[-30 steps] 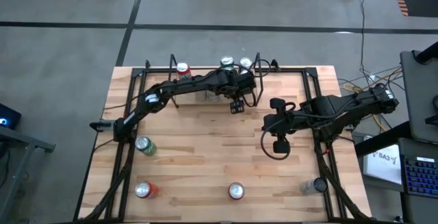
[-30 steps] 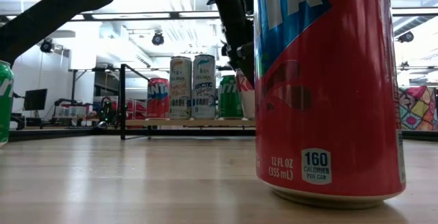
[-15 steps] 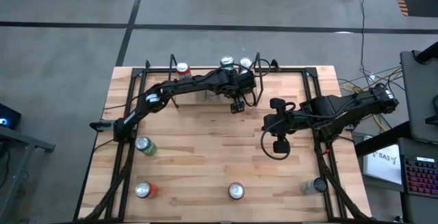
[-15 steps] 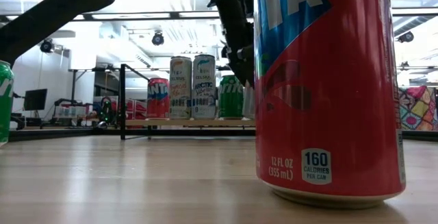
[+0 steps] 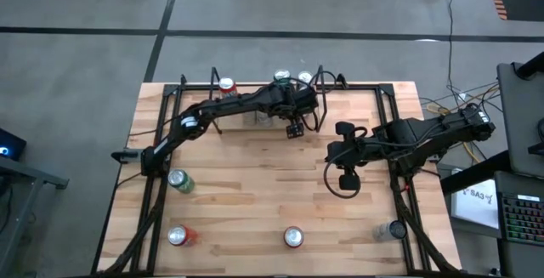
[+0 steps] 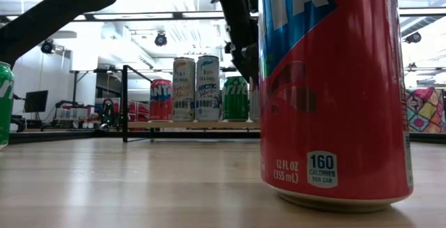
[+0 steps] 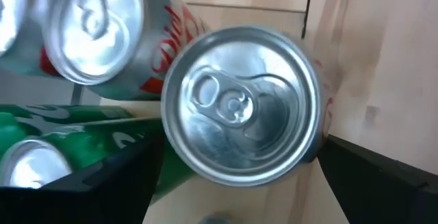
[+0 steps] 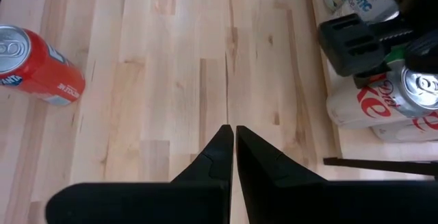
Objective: Sort soda cans
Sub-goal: Put the red silver soda can on the shelf and align it with the other red silver soda cans
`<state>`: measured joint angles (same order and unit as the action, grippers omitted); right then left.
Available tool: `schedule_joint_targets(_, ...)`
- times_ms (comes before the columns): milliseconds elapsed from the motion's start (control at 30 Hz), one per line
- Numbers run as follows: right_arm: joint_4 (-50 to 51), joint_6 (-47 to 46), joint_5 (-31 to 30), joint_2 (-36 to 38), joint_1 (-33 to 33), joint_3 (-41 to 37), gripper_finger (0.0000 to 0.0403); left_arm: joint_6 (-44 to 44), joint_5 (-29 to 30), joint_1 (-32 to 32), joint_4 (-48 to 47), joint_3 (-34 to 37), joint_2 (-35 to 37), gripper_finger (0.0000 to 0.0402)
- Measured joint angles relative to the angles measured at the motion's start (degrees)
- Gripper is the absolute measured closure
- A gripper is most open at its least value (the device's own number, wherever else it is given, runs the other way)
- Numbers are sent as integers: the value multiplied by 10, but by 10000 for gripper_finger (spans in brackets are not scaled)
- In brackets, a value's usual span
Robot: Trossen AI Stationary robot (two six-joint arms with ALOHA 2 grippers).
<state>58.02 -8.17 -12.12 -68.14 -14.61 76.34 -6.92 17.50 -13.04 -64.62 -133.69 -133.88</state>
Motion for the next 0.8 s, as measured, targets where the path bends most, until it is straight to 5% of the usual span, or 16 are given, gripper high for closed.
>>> schedule_joint_targets(500,-23,-9,-5,0,0,-1,394,-15,0,1,-68,-12,29,45)
schedule_joint_targets(800,-82,50,-16,1,0,-10,394,-31,-14,15,-78,-10,82,133)
